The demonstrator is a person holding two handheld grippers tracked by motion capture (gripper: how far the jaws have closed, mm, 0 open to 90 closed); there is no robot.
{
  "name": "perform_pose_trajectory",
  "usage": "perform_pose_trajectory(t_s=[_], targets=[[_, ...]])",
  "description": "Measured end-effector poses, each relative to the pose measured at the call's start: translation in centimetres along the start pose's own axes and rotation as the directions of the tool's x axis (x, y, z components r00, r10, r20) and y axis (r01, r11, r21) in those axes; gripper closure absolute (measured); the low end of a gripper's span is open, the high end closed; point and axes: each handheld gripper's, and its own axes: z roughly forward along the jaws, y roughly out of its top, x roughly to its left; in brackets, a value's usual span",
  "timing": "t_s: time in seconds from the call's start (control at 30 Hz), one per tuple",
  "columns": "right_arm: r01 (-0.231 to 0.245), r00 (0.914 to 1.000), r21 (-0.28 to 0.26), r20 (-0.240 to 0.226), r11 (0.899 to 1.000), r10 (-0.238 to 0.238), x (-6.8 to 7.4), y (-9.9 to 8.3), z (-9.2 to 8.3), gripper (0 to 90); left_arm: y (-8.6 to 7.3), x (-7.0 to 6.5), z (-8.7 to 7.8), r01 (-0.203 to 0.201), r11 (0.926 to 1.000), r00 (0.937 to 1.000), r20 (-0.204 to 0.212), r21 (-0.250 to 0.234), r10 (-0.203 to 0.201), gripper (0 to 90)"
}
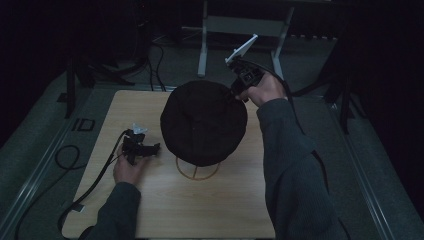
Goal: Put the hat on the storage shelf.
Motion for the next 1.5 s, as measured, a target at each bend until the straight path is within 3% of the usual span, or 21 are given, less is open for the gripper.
perform_pose_trajectory(t_s=[0.3,0.63,1.5], targets=[[0.020,0.9998,0.023,0.005,1.000,-0.020,1.1,0.5,2.0,78.3,0.0,0.0,0.0,-0.001,1.0000,1.0000,0.000,0.001,0.001,14.1],[0.027,0.9994,0.031,0.022,0.999,-0.027,1.6,0.7,3.1,77.0,0.0,0.0,0.0,-0.001,1.0000,1.0000,0.000,0.001,0.001,14.1],[0.022,0.9997,0.026,0.009,0.999,-0.023,1.4,0.5,4.1,74.9,0.0,0.0,0.0,-0.004,1.0000,1.0000,0.001,0.005,0.004,14.1]])
